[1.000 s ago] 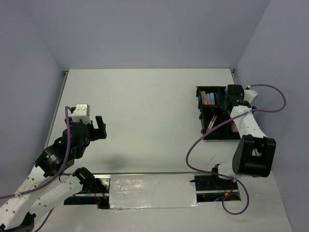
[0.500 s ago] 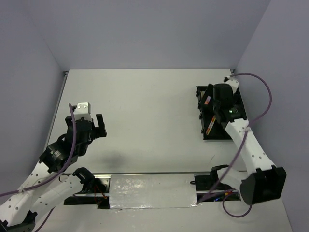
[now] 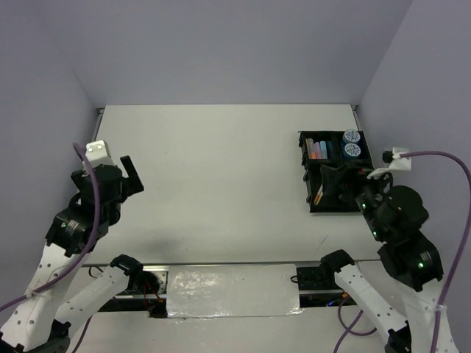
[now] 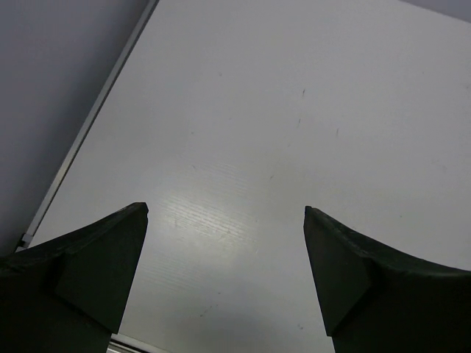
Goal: Sort the stationery into containers
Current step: Reset both arms
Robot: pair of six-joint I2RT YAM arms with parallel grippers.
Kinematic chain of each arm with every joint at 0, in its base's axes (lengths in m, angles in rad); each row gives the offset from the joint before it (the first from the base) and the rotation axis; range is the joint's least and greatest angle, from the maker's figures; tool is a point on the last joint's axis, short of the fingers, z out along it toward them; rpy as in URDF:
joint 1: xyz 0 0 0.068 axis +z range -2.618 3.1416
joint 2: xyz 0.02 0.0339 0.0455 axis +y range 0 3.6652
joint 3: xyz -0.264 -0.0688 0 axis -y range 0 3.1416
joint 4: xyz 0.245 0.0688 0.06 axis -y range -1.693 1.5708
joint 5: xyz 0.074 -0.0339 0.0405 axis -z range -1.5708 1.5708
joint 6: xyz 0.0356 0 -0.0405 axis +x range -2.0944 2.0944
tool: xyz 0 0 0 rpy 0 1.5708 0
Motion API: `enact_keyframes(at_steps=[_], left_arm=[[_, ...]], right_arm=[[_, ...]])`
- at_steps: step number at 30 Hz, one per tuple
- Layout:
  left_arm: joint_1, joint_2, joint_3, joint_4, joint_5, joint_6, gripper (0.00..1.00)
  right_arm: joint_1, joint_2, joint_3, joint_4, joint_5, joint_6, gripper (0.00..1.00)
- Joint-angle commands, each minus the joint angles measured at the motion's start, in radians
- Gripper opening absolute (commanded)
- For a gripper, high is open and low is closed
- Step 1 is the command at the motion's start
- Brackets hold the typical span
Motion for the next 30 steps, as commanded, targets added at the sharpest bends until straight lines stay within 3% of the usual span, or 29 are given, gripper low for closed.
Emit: enact_keyframes(at_steps=[1,6,12,18,30], left_arm=[[0.005,-0.036,0.152,-0.099,-0.041,-0.021,0.99],[0.005,-0.105,0.295,-0.213,-0.036,-0.018,0.99],[0.005,-0.204,0.431,-0.36,-0.044,-0.015,0.99],[0.005,-0.316,0.531,-0.462,-0.036,-0.013,0.99],[0.004,-0.372,0.438,-0.403,-0.004,0.014,0.99]], right_arm=[[0.011,-0.039,0.135,-0.24,0.038,-0.038,1.0],[0.014,-0.107,0.31,-0.424,0.176,-0.075,1.0],[0.022,-0.186,0.443,-0.558,0.138,-0.063,1.0],[0.031,-0.286,0.439,-0.624,0.118,-0.045,1.0],[0.032,-0.286,0.411,-0.632,0.143,-0.029,1.0]])
